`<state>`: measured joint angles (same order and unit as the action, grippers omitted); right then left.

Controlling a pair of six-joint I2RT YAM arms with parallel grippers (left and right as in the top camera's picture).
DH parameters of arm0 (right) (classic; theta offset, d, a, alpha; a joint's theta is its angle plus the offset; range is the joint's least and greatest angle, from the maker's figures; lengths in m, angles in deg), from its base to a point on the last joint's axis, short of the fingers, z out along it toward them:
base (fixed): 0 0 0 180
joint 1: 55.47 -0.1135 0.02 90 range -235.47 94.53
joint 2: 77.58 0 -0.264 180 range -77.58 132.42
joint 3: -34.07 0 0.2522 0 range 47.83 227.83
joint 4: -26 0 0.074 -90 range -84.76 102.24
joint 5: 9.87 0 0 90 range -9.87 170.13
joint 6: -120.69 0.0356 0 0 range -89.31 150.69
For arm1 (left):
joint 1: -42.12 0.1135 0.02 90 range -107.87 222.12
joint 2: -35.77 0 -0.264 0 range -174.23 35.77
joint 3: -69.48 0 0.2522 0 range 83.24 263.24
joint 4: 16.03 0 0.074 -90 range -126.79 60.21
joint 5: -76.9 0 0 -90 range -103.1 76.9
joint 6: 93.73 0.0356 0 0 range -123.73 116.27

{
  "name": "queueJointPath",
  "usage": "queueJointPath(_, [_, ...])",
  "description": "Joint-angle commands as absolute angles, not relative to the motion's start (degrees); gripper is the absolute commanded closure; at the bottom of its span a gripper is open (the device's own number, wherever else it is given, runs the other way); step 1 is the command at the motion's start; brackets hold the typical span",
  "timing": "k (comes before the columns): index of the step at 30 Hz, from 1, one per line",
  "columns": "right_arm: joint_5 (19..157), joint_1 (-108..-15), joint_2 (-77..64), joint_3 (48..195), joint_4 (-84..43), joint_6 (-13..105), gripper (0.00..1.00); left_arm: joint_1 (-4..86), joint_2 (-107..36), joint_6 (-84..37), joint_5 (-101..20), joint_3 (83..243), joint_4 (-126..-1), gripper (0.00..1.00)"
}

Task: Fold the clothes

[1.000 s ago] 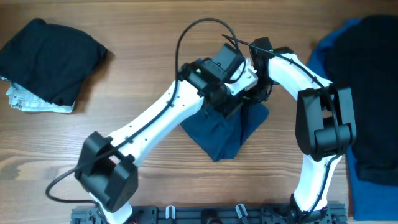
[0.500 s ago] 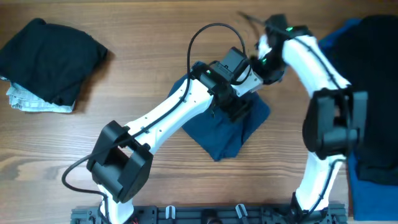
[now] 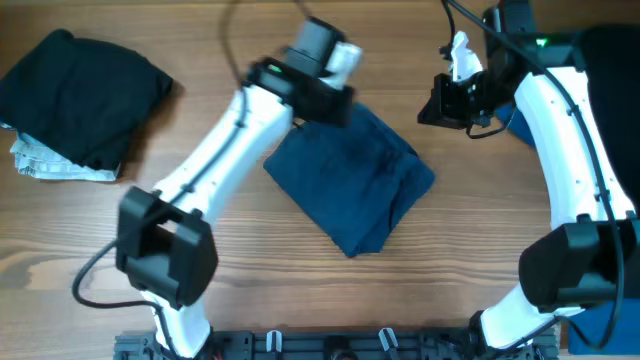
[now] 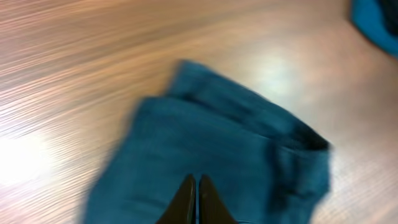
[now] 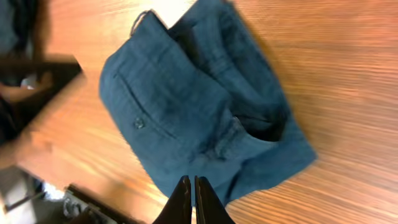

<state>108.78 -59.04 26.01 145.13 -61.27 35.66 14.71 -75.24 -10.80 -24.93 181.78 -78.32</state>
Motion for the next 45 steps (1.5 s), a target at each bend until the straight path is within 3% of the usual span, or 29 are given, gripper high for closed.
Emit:
queueJointPath(1, [117.45, -60.33, 25.56, 138.48, -57.88, 31.35, 0.96, 20.69, -73.9, -14.5, -27.03, 182.46, -80.25, 0.96])
queueJointPath(9, [121.12, -64.05, 25.73, 118.88, -35.52, 31.18, 0.96, 21.33, -80.74, -14.45, -33.18, 182.46, -80.35, 0.96])
queueJointPath(15, [109.82, -64.02, 25.77, 111.38, -32.14, 34.65, 0.96, 20.69, -87.08, -14.43, -35.84, 182.46, -80.99, 0.96])
queueJointPath(23, [99.35, -64.02, 25.84, 101.7, -26.28, 47.81, 0.95, 18.97, -87.74, -13.16, -35.54, 182.46, -80.35, 0.96])
queueJointPath(35, [93.15, -64.02, 25.84, 96.6, -22.48, 52.71, 0.96, 19.62, -96.96, -13.18, -27.36, 182.48, -75.33, 0.96])
queueJointPath(38, [97.06, -64.02, 25.42, 97.5, -21.36, 49.58, 0.96, 19.62, -93.73, -13.18, -27.93, 183.53, -74.54, 0.96])
queueJointPath(42, [104.64, -64.02, 21.1, 103.95, -23.85, 46.92, 0.96, 19.45, -84.98, -13.18, -29.11, 184.93, -73.38, 0.88])
queueJointPath(43, [104.64, -64.02, 20.0, 105.43, -25.43, 46.83, 0.96, 19.47, -82.8, -13.18, -29.09, 184.93, -72.22, 0.95])
queueJointPath(45, [104.67, -64.02, 17.49, 106.64, -26.32, 46.65, 0.96, 19.51, -81.01, -13.18, -29.13, 184.93, -69.71, 0.96])
